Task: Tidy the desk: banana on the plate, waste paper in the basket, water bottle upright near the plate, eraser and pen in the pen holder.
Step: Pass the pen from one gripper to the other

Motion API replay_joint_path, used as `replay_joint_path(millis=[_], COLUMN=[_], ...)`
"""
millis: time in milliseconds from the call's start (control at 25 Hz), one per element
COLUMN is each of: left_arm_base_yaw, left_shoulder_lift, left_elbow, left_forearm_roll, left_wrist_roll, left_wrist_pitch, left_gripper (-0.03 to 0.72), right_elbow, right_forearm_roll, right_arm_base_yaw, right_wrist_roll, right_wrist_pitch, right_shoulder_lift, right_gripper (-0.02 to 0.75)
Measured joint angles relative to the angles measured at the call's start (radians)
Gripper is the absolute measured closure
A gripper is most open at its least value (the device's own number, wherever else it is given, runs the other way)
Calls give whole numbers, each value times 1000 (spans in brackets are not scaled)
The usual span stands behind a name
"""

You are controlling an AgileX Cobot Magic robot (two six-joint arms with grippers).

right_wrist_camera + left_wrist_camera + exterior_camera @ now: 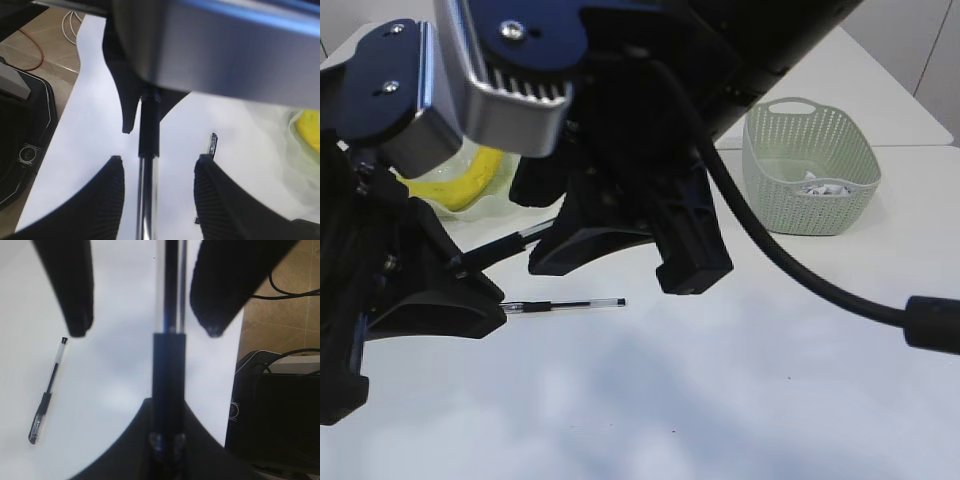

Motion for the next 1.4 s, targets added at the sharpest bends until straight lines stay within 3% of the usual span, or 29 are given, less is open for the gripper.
replay_joint_path(millis=[480, 760, 1400], left_arm_base_yaw=[0, 0, 0], left_shoulder_lift=[0, 7, 69], left_elbow=[-2, -2, -43], left_forearm_roll=[0, 0, 31], left_wrist_roll=[0, -18, -91], left_wrist_pitch=[20, 26, 54], left_gripper=[650, 650, 650], right_elbow=[-115, -119, -121], right_forearm_roll=[-159, -284, -304], right_arm_base_yaw=[2, 74, 115], right_wrist_roll=[240, 332, 374], right_wrist_pitch=[155, 181, 182], right_shoulder_lift=[2, 2, 95], right_gripper=[395, 395, 395])
